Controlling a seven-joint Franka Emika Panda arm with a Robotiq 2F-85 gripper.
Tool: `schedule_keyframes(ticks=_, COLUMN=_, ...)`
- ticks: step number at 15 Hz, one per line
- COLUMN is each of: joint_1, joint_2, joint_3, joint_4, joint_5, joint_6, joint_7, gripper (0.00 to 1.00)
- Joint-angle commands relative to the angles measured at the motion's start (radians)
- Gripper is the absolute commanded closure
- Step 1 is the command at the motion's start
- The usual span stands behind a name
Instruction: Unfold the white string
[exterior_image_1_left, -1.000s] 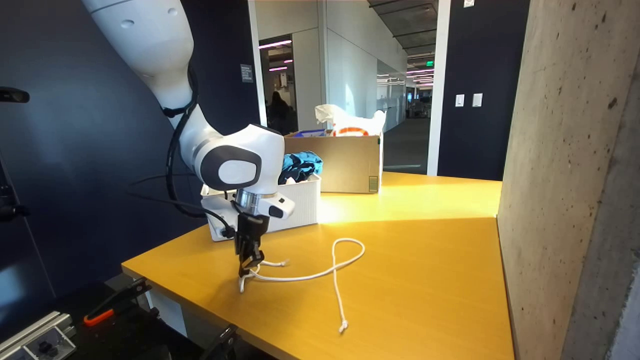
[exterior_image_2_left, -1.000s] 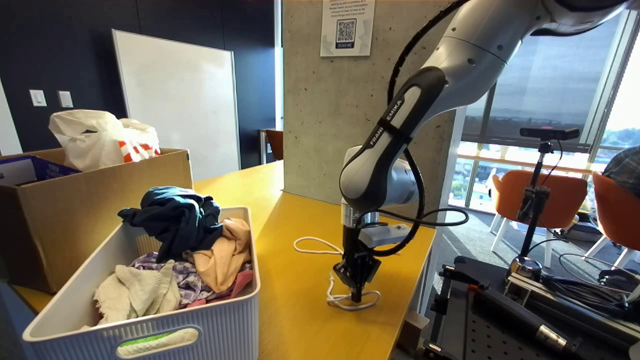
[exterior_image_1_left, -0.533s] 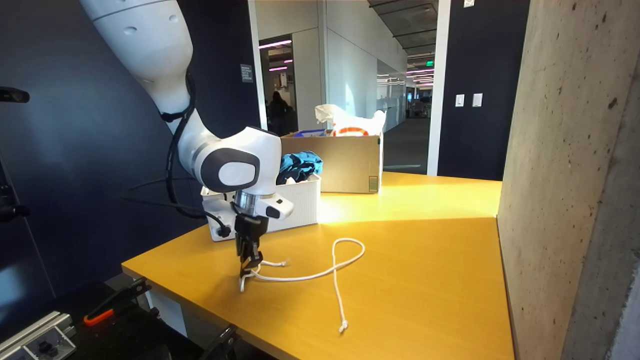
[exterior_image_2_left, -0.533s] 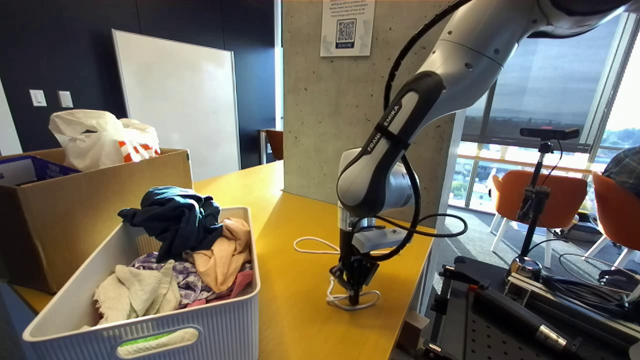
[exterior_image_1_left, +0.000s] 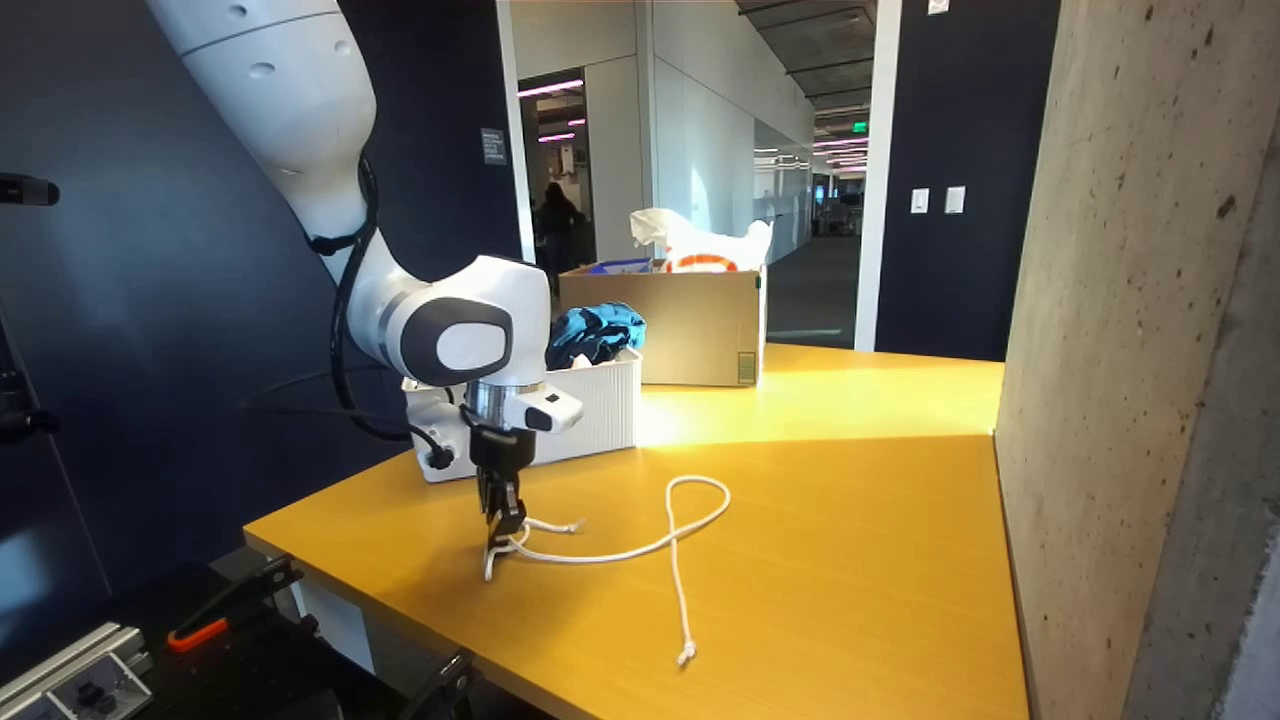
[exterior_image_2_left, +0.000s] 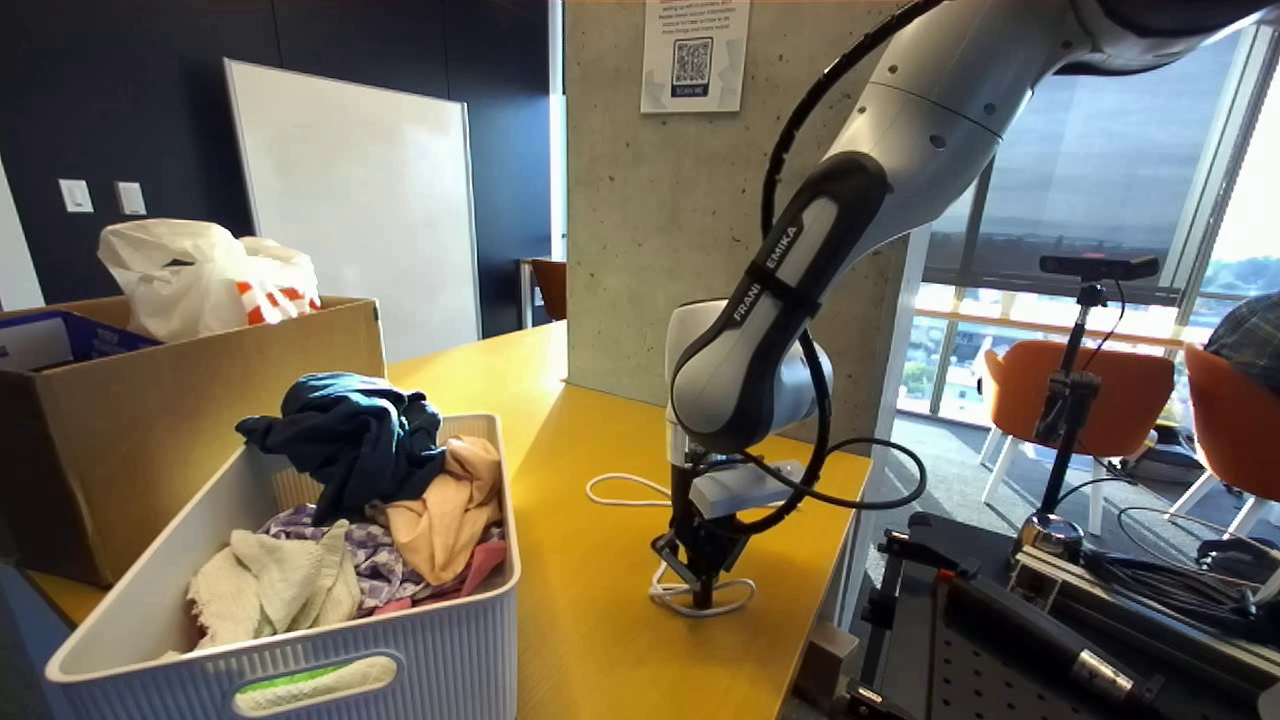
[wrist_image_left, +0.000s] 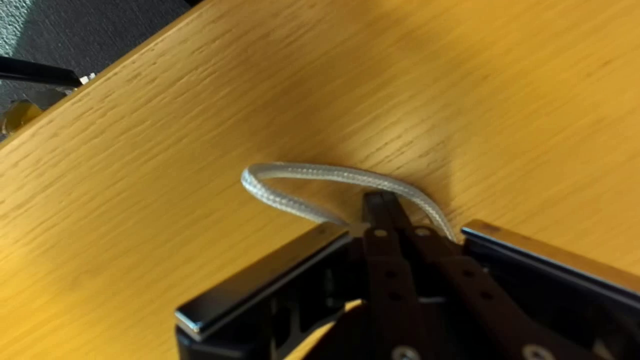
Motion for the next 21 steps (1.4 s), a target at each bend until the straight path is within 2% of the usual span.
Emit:
schedule_keyframes(ticks=1, joint_1=0.031, joint_2=0.03, joint_3=-0.026, joint_4=0.032, joint_5=-0.034, joint_6=0.026, joint_7=0.057, gripper=0.72)
schedule_keyframes(ticks=11, joint_1=0.03, joint_2=0.037, joint_3=-0.034, joint_4=0.03, joint_5=-0.026, joint_6=0.065, joint_7=0.064, gripper=0.01)
schedule_keyframes(ticks=14, joint_1=0.034, joint_2=0.023, joint_3=-0.044, joint_4=0.014, joint_5=-0.029, joint_6=0.093, joint_7=0.065, gripper=0.0)
schedule_keyframes(ticks=21, joint_1=0.024, joint_2=-0.004, joint_3=-0.027, joint_4=-0.03, joint_5=-0.009, joint_6=0.25, joint_7=0.039, gripper=0.0)
